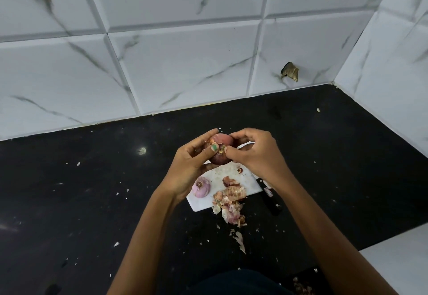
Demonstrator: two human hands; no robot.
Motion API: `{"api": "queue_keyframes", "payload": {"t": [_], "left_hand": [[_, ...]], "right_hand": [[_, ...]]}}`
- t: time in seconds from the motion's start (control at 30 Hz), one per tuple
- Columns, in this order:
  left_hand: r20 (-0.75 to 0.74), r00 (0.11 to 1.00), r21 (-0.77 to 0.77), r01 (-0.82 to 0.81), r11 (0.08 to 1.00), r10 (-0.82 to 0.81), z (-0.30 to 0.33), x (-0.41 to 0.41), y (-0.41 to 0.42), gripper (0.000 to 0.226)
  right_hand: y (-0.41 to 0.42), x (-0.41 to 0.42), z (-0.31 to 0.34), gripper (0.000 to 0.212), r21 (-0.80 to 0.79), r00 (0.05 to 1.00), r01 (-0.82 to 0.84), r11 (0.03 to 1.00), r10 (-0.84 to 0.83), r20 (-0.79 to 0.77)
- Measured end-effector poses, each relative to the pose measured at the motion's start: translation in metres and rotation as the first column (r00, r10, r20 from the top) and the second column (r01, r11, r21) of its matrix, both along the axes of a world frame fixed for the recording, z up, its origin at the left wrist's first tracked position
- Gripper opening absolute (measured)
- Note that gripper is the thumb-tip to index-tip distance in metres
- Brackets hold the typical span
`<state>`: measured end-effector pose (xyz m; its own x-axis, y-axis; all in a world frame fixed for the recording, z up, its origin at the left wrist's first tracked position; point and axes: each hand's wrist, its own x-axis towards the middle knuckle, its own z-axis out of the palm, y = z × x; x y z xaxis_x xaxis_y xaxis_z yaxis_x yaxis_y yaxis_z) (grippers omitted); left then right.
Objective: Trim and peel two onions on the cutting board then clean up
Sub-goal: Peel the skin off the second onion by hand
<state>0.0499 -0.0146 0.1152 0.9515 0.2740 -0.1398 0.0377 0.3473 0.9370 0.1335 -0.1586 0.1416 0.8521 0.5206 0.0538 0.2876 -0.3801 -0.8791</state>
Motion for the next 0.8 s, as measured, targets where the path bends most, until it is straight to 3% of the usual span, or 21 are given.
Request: {"api": "queue_keyframes", "payload": {"t": [0.27, 0.47, 0.8], "left_hand": [[-0.002, 0.997, 0.036, -0.074, 0.997, 0.074, -0.0017, 0.0011, 0.0035, 0.045], [0.023, 0.996, 0.085, -0.083, 0.993, 0.081, -0.0002, -0.0006, 0.0032, 0.046], [0.06, 0.994, 0.153, -0.097, 0.984, 0.088, -0.0023, -0.0015, -0.0032, 0.045]], "right_hand": [[-0.0052, 0.0058, -0.0043, 0.015, 0.15, 0.997, 0.066, 0.986, -0.058, -0.058], [0.0027, -0.001, -0.0051, 0.029, 0.102, 1.0, 0.01, 0.995, -0.007, -0.029], [-0.0003, 0.0002, -0.0009, 0.032, 0.028, 0.999, -0.015, 0.999, 0.014, 0.037]]}}
